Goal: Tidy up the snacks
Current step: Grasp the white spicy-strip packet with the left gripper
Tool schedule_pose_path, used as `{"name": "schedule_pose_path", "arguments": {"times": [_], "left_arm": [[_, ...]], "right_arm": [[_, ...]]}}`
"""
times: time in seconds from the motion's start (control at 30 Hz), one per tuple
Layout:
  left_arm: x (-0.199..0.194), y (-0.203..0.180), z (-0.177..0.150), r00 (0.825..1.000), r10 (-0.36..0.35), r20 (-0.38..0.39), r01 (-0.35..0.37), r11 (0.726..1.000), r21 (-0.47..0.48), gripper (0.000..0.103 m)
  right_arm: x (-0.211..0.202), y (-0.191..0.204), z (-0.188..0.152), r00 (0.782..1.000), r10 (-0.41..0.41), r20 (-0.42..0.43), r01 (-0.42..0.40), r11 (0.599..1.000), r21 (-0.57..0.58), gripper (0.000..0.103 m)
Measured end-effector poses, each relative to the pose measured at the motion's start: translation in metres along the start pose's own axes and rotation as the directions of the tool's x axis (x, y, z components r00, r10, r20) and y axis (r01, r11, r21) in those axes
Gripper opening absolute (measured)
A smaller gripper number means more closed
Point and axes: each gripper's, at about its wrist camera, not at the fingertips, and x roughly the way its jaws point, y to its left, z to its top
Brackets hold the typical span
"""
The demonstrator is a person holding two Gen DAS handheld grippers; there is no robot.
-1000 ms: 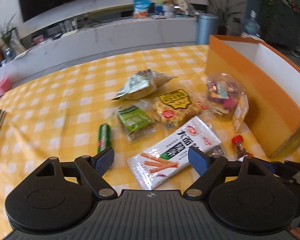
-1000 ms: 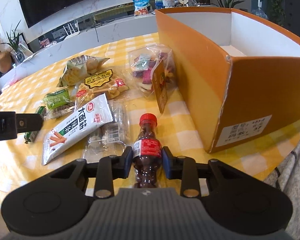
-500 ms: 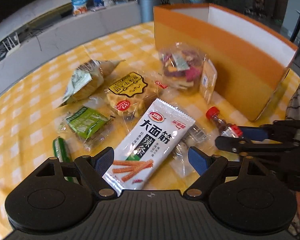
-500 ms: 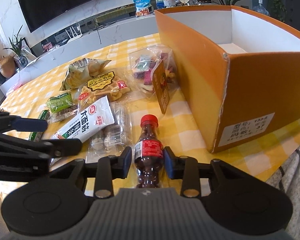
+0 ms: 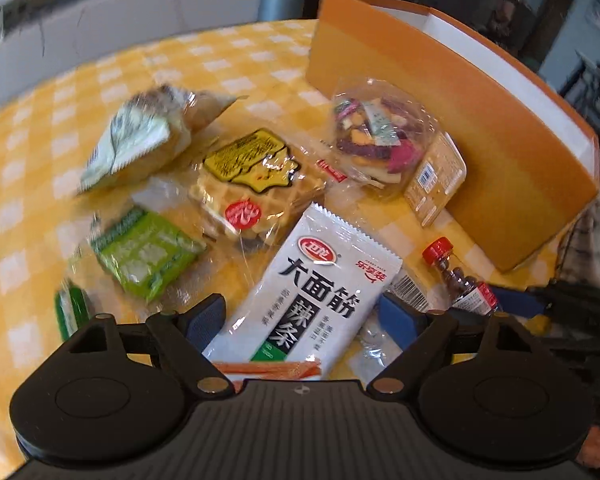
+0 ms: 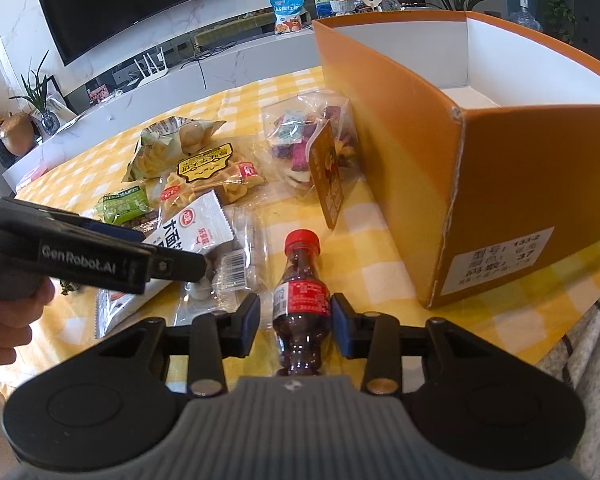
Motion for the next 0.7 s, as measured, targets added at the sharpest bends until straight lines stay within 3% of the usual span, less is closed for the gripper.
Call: {"name": "schedule_pose_path", "arguments": {"times": [0.17, 0.33, 0.47, 0.7], "left_arm": [[-0.012, -0.007, -0.009, 0.999, 0.027, 0.022, -0.027, 1.000, 0.006, 0.078], [-0.031, -0.016, -0.019, 0.997, 0.047, 0.059, -0.047, 0.999, -0.009, 0.075], [-0.053, -0.024, -0.022, 0.987, 0.081, 0.137, -0.075, 0.996, -0.045, 0.075], [-0.086, -0.038, -0.025, 0.971, 0.067, 0.231, -0.050, 0.996, -0.079, 0.075]], "right_arm": [[0.000, -0.001, 0.000, 1.000, 0.003, 0.001, -0.003, 1.000, 0.006, 0.039], [0.000, -0.001, 0.000, 1.000, 0.003, 0.001, -0.003, 1.000, 0.010, 0.039], [-0.001, -0.001, -0.001, 1.000, -0.009, 0.003, 0.009, 1.000, 0.011, 0.031], [-0.001, 0.000, -0.002, 1.000, -0.005, 0.003, 0.005, 1.000, 0.004, 0.030]]}}
